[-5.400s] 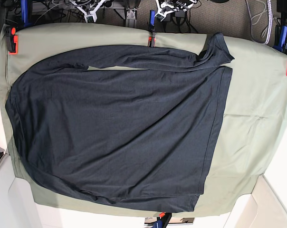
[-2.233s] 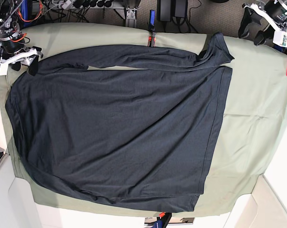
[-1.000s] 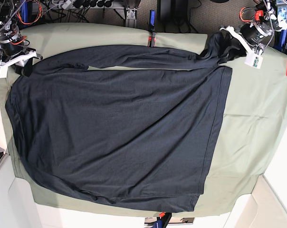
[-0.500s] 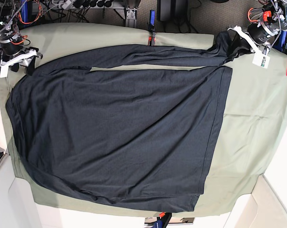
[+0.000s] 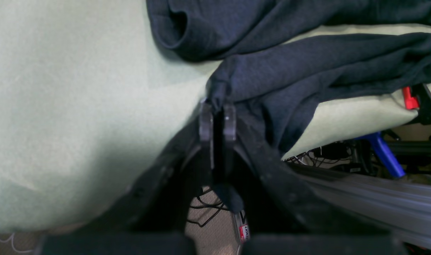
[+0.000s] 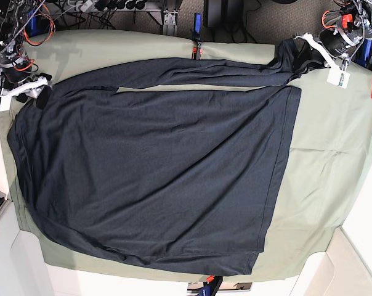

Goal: Fold the T-shirt properly
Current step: 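Drag the grasped shoulder edge across the shirt toward the hem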

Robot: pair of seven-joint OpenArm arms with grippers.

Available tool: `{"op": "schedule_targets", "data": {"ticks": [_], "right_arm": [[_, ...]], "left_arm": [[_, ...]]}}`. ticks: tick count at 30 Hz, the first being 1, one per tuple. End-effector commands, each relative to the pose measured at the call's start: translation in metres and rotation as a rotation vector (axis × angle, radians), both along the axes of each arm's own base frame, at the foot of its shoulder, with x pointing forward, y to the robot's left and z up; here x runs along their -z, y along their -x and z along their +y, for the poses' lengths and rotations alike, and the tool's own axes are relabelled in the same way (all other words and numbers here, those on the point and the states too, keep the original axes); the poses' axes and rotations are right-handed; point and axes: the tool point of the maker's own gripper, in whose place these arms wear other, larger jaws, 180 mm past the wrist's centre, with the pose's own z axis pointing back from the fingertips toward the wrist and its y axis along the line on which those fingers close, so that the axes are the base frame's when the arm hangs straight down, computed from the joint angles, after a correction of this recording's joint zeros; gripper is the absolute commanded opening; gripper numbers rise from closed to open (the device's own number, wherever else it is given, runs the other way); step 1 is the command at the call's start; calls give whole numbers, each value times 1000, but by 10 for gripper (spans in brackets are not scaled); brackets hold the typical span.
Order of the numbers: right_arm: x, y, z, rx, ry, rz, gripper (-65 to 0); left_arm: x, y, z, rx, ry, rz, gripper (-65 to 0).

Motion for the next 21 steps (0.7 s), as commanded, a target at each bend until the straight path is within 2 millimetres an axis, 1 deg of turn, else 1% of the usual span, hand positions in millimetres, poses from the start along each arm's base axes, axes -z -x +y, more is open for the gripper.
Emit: {"op": "schedule_targets", "data": {"ticks": [1,3,6,7,10,12,15,19,21], "right_arm": [[-7,-6,-4,1,5,-24,-324],[-8,-6,-4,0,8,-26,-418],[-13,-7,-7,-13,54,-25,-617],[-14,-8,-8,-18,67,-22,-650],[-23,-9,-9,-24,82,-24,-650],[-31,-11,-11,-22,94,-43,-650],[-44,-16,-17,-11,110,-77,-650],[-55,-29,-19,-4,115,-116,-650],[-62,-38,-19,-2,115,-143,-650]], "left_arm": [[-9,-5,2,9,2,-32,-650],[-9,-5,2,9,2,-32,-650],[-10,-5,4,5,-1,-36,-650],[-12,-6,6,1,-5,-41,-650],[-25,-12,12,-14,-12,-73,-650],[-39,-17,15,-19,-13,-101,-650],[-62,-26,14,6,-17,-143,-650],[-95,-47,20,74,-90,-236,-650],[-105,-59,25,98,-125,-268,-650]]}}
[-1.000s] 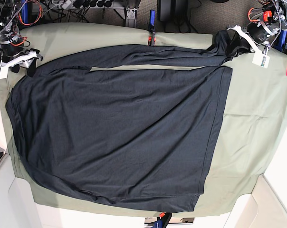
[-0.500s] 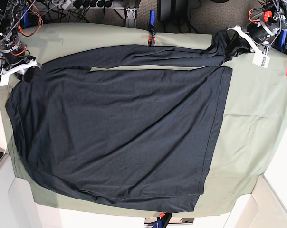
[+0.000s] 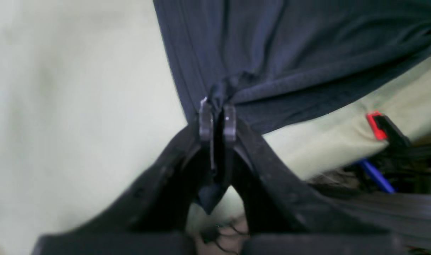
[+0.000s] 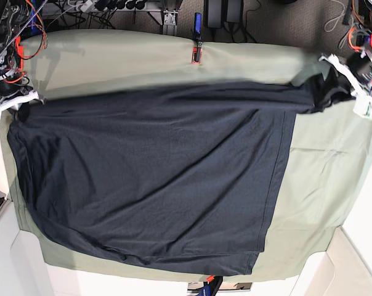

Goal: Fold the T-shirt properly
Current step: 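Drag the grasped shoulder edge across the shirt toward the hem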

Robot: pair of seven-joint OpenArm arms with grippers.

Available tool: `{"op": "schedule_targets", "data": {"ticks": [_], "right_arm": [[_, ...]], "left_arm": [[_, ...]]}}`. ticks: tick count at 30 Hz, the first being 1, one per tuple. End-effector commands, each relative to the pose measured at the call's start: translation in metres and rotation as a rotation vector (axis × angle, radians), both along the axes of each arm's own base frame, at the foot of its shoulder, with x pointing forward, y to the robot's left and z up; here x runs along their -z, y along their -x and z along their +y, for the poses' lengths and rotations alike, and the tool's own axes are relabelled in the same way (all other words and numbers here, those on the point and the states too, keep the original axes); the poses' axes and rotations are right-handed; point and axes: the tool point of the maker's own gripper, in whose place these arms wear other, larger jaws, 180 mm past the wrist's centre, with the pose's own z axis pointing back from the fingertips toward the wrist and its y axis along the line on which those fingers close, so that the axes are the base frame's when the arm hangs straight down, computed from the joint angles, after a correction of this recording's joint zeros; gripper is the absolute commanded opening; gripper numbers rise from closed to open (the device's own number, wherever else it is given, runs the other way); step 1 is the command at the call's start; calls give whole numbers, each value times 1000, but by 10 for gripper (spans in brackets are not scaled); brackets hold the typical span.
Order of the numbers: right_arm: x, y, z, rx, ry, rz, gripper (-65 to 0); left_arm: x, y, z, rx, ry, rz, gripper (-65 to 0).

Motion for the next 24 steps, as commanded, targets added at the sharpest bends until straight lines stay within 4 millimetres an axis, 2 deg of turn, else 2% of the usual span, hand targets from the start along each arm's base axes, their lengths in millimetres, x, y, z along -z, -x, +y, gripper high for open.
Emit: {"op": "schedule_targets", "data": {"ticks": [1,5,10,17,18,19,22,23,24], "right_arm": [[-21,-15,-8,7,27,-73,-650],[-32,-39,-6,-11,13,-123,-650],[-25,-62,-13,22,-35,-130,-650],[-3,-78,-24,61,-43,-88,-650],[-1,-80,-24,63,-50,-86,-650],[-1,-82,-23,54,-54,-87,-650],[0,-85,-18,24,-61,-90,-650],[0,-85,-18,22,-61,-90,-650],[0,-85,-18,21,-60,-90,-650]], "left_arm": [[-16,-13,3,23,-23,-57,-650],[-22,-44,0,64,-38,-96,-650],[0,-90,-8,121,-102,-134,-650],[31,-143,-21,146,-67,-75,-650],[36,-148,-21,148,-73,-62,-627],[40,-152,-21,148,-80,-50,-574],[58,-154,-17,141,-103,20,-352],[65,-150,-14,140,-113,65,-298],[69,-145,-13,140,-109,112,-283]]}}
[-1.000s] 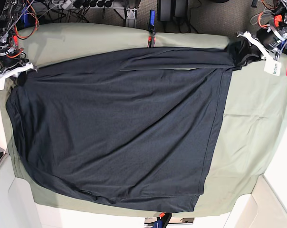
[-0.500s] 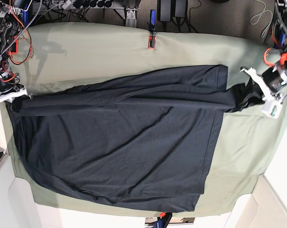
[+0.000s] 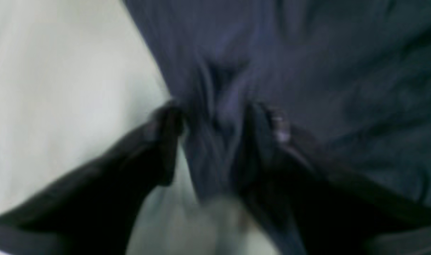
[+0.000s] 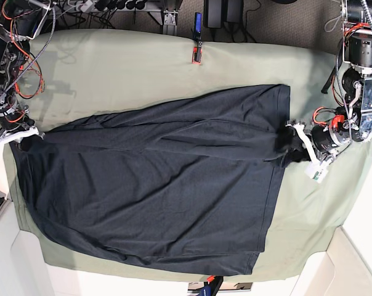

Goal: Fold the T-shirt properly
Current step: 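Drag the grasped shoulder edge across the shirt toward the hem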

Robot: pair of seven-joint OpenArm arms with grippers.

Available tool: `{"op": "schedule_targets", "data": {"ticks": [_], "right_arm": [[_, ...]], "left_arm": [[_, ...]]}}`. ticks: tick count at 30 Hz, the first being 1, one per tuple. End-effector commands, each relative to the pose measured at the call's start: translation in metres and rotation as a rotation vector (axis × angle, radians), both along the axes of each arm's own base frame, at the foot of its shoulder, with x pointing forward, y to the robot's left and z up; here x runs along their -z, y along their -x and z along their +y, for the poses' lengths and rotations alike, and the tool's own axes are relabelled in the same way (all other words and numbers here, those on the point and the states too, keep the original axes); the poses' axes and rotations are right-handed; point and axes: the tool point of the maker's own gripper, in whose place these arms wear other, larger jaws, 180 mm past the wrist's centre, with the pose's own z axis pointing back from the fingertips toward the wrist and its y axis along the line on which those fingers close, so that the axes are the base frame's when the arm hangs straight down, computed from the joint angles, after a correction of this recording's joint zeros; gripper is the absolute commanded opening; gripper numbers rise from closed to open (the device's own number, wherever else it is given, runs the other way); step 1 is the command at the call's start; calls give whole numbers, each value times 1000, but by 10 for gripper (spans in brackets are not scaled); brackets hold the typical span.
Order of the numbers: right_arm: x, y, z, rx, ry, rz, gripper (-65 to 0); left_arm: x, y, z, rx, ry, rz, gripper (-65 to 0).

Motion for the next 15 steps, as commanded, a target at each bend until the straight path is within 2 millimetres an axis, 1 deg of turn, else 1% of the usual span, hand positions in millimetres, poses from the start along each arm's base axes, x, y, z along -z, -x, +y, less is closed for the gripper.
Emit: {"op": "schedule_targets", "data": {"ticks": [1,3,5,7,9,12,15], "right_arm": [[-19,-11,-8,2,21,-63,-650],[-19,-11,-8,2,21,-63,-650],[-19,-11,-8,1,21,-59,-650],[-15,-7,-7,0,20,-46,-650],[-11,-4,-7,-1,19,-34,-650],[-10,-2,-7,-1,15,-32,-650],[-10,-2,-7,-1,13,-34,-650]], "left_arm": [[-17,-8,6,-7,25,-22,-283],[-20,3,4,-16,99,53,-283],[-30,14,2,-3,162,99,-283],[-36,29,5,20,157,133,-283],[-42,48,-1,49,174,155,-283],[-41,77,-14,93,175,168,-283],[-34,95,-18,97,149,166,-283]]}}
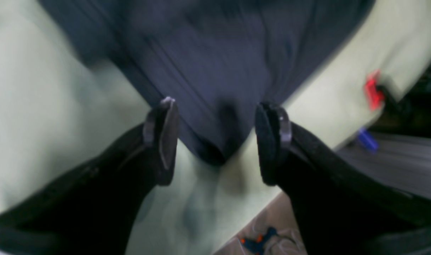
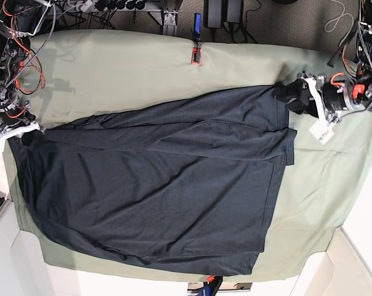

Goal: Fold the T-shirt properly
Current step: 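Drag the grasped shoulder edge across the shirt toward the hem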

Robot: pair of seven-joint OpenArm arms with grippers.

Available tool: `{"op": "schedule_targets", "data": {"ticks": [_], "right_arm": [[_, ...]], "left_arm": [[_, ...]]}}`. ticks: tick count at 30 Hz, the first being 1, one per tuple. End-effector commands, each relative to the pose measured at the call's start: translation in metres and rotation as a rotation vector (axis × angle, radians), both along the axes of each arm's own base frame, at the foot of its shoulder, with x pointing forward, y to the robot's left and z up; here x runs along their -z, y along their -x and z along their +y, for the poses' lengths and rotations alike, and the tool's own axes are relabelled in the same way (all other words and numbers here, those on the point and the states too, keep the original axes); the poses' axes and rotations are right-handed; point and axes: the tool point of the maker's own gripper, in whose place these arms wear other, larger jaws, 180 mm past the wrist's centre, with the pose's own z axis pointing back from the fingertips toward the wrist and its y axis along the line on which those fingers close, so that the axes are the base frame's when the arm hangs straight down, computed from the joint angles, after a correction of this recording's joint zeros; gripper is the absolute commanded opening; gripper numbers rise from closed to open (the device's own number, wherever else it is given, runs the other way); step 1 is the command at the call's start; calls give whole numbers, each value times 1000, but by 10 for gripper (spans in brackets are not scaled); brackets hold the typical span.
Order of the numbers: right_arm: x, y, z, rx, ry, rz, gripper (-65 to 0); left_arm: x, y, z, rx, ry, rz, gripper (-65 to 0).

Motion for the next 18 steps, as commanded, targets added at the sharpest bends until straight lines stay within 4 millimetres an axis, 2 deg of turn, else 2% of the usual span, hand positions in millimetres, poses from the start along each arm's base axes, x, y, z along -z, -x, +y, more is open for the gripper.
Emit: {"op": "schedule_targets", "data": {"ticks": [1,5,8,16,17,18], "right_arm": [[-18,-10,-8,3,20,-57,-650],[-18,-11,-8,3,19,-58,-650],[-20,-12,-5,6,-5,-72,-650],[-21,-13,-1,-15,-16,-80,-650],[-21,-13,-1,-15,-16,-80,-650],[-21,-13,-1,-16,-16,-80,-650]], "left_arm": [[-13,-7,6,-14,4,-50,-283],[2,11,13,-85,1,-34,-283],[9,17,8,-115,20,-30,-283],[16,11,-8,-147,50,-78,-288],[16,11,-9,-149,51,-81,-314],[16,11,-9,-150,53,-80,-374]]}}
